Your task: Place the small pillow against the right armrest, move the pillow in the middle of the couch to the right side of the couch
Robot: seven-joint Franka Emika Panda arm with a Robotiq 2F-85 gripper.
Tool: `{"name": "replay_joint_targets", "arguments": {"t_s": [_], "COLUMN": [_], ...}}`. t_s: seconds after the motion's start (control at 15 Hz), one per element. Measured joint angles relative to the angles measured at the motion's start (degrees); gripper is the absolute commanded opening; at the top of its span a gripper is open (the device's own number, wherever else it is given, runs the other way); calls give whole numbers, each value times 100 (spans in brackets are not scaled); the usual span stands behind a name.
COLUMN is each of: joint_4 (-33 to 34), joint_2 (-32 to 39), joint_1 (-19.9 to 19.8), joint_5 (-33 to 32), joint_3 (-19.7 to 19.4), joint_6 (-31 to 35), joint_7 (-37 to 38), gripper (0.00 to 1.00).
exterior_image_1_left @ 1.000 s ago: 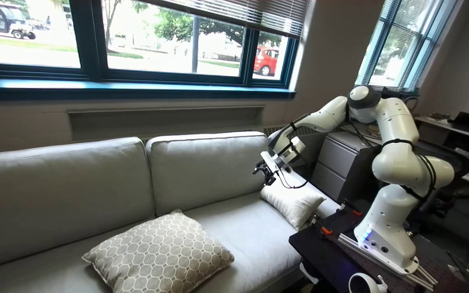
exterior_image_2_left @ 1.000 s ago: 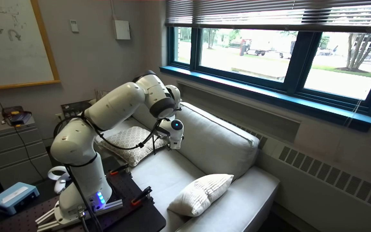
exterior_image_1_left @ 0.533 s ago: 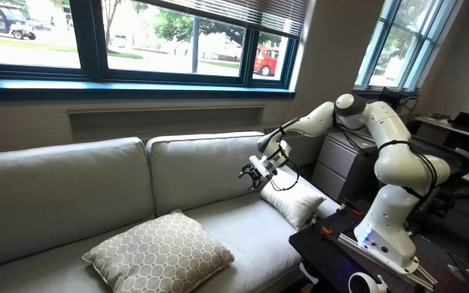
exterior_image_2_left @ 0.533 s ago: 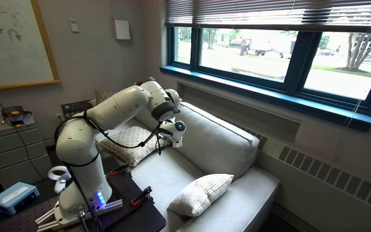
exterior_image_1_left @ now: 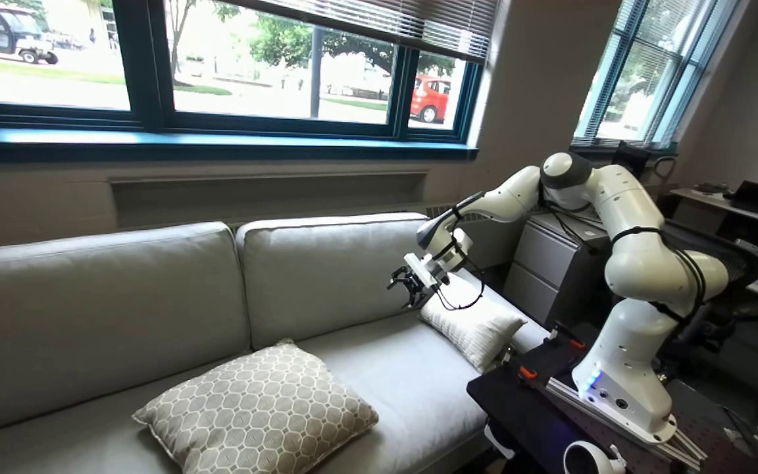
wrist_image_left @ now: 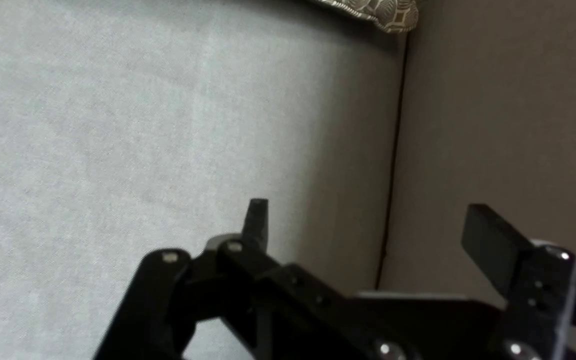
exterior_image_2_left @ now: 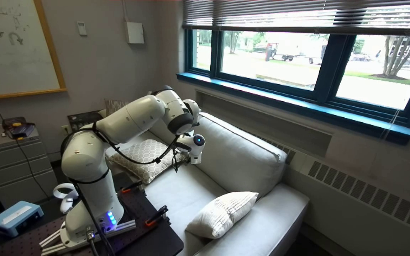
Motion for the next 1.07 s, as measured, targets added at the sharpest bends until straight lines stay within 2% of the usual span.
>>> {"name": "replay_joint_targets", "arguments": {"t_s": [0.47,0.67,0.87,1.07], "joint_4": [132,377,846,1481], "joint_2": [804,1056,1493,1893], "joint_1": [-391,-314,-236,71], "joint_5": [-99,-103,-51,225], "joint_3": [456,604,1010,1330], "joint_6": [394,382,362,205], "joint_7": [-516,-495,-274,-18], "gripper": [100,100,100,100]}}
